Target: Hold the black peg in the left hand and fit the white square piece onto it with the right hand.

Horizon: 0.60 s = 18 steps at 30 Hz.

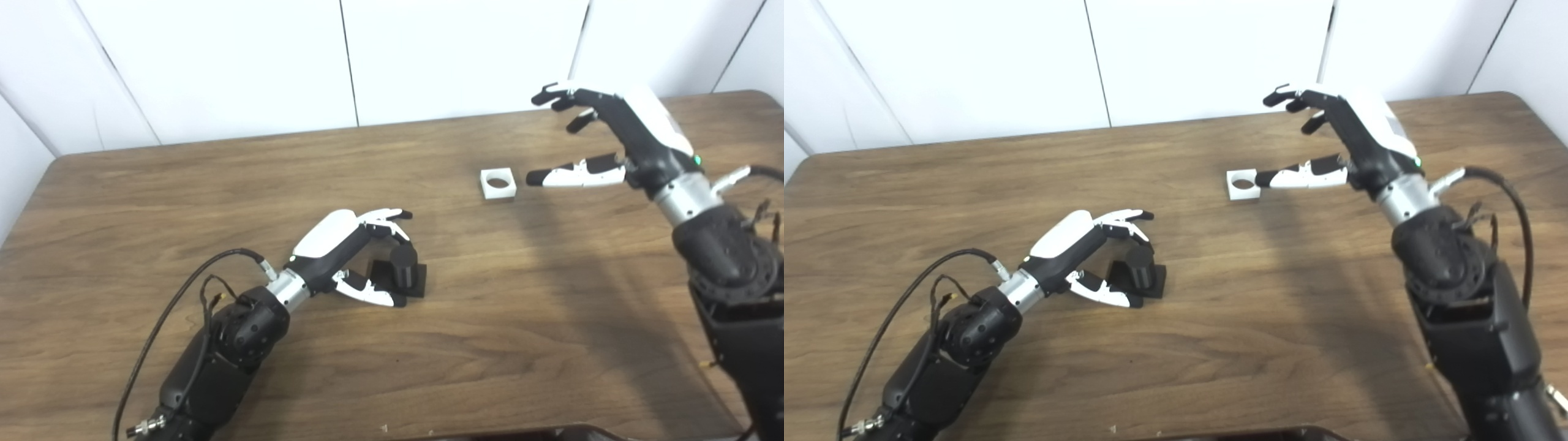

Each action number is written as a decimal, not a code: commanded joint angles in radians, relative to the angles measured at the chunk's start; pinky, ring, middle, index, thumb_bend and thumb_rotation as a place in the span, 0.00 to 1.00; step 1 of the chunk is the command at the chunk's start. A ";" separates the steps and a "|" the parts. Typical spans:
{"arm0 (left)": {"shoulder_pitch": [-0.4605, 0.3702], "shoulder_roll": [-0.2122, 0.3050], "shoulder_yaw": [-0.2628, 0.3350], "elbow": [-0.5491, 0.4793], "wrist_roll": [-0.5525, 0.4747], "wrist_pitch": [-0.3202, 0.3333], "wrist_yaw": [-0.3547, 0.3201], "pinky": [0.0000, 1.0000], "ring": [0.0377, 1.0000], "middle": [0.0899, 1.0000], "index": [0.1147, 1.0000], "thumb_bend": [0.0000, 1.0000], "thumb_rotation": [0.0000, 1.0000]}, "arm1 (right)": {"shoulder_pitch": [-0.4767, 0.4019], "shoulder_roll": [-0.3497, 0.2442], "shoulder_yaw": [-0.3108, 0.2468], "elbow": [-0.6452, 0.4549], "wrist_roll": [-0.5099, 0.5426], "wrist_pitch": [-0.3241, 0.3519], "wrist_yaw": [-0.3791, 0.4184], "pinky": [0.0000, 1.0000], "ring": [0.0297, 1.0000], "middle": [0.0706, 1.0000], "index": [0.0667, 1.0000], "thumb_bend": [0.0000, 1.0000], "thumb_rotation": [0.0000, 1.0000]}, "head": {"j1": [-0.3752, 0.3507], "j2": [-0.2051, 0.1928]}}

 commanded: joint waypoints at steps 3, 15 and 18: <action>0.044 0.047 -0.007 0.047 0.024 0.034 -0.042 0.77 0.91 0.89 0.53 0.88 0.25 | -0.070 -0.031 0.006 0.016 -0.031 0.012 0.024 0.67 0.80 0.82 0.72 0.79 0.27 | -0.017 -0.002; 0.050 0.057 -0.004 0.058 0.023 0.023 -0.038 0.77 0.91 0.89 0.52 0.88 0.22 | -0.172 -0.068 0.086 0.144 -0.108 0.018 0.107 0.61 0.81 0.84 0.71 0.81 0.27 | -0.050 -0.012; 0.051 0.056 -0.003 0.059 0.023 0.022 -0.039 0.77 0.91 0.89 0.52 0.89 0.22 | -0.198 -0.077 0.105 0.186 -0.115 0.010 0.125 0.60 0.80 0.84 0.71 0.83 0.29 | -0.055 -0.015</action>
